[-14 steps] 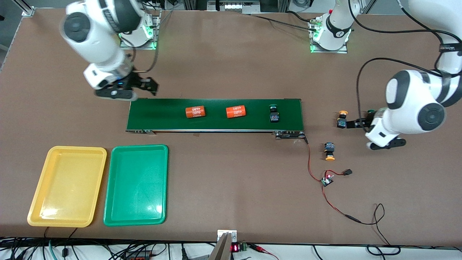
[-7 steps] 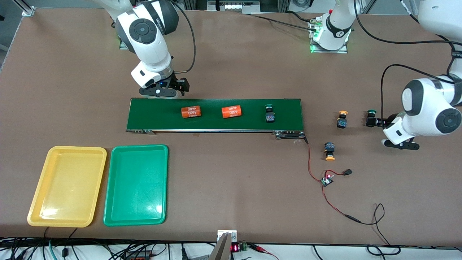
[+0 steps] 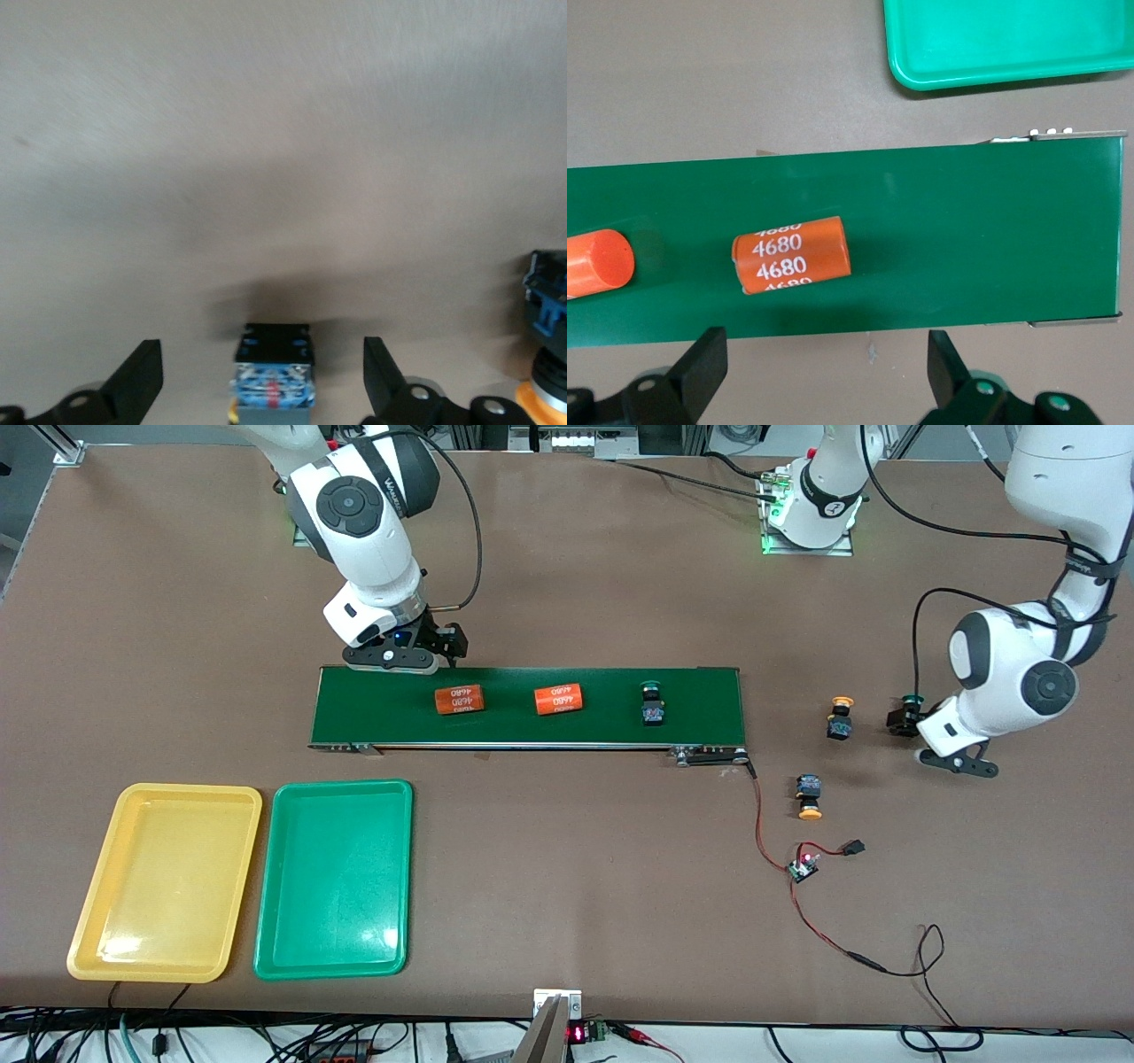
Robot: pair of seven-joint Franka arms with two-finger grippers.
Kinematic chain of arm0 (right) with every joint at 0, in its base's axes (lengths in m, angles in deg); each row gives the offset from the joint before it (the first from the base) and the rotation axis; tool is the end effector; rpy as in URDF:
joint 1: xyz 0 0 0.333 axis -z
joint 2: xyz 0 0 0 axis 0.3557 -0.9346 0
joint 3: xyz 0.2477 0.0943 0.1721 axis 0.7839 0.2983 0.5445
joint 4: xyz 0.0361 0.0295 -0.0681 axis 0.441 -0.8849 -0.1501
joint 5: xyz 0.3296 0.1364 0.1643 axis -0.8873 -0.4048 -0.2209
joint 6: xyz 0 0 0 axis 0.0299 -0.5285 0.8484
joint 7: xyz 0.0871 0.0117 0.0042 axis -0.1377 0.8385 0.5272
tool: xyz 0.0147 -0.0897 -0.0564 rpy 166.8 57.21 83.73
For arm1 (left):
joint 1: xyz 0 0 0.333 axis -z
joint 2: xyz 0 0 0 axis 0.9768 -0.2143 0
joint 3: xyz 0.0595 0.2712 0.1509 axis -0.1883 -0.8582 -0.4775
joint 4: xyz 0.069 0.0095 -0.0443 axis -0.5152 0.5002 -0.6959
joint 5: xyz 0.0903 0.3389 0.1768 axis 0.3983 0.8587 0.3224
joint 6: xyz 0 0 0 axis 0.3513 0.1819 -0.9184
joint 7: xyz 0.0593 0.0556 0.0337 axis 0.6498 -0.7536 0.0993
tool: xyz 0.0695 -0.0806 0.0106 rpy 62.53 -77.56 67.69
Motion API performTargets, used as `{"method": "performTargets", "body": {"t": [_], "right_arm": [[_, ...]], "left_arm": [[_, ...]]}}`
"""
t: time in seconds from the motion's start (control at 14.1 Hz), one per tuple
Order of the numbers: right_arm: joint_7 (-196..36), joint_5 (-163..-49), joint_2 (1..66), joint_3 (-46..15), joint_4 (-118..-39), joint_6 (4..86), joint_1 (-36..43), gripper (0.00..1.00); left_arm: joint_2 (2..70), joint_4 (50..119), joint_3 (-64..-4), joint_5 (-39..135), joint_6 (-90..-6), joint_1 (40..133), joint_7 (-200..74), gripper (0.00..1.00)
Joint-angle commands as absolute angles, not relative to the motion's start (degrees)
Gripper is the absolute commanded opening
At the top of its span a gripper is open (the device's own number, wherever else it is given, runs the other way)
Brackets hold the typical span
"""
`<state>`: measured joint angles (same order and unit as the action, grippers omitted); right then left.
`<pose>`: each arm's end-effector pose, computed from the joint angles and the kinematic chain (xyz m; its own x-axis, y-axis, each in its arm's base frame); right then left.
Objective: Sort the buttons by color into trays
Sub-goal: 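Grasp another button with the left gripper while the right gripper approaches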
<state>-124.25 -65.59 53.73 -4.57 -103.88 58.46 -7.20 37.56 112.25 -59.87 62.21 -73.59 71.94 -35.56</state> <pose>0.4543 0.3014 0.3697 0.9973 -0.0577 0.0460 -0.0587 -0.9981 0.0209 0.5184 0.1234 0.1750 0.9616 -0.2115 -0.1748 -0.2216 -0.9743 -0.0398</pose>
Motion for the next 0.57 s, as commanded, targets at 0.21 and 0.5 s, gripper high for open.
{"method": "performTargets", "body": {"t": [0.21,0.5], "right_arm": [[-125.5,-64.8,53.8,-4.8,-103.9,58.8,-7.6,1.0],[-125.5,-64.8,53.9,-4.8,-103.9,58.7,-7.5,1.0]], "left_arm": [[38.1,113.4,-60.3,63.1,-73.6,72.1,-34.2,0.27],[39.4,111.0,-60.3,63.1,-66.9,72.1,-34.5,0.13]]}}
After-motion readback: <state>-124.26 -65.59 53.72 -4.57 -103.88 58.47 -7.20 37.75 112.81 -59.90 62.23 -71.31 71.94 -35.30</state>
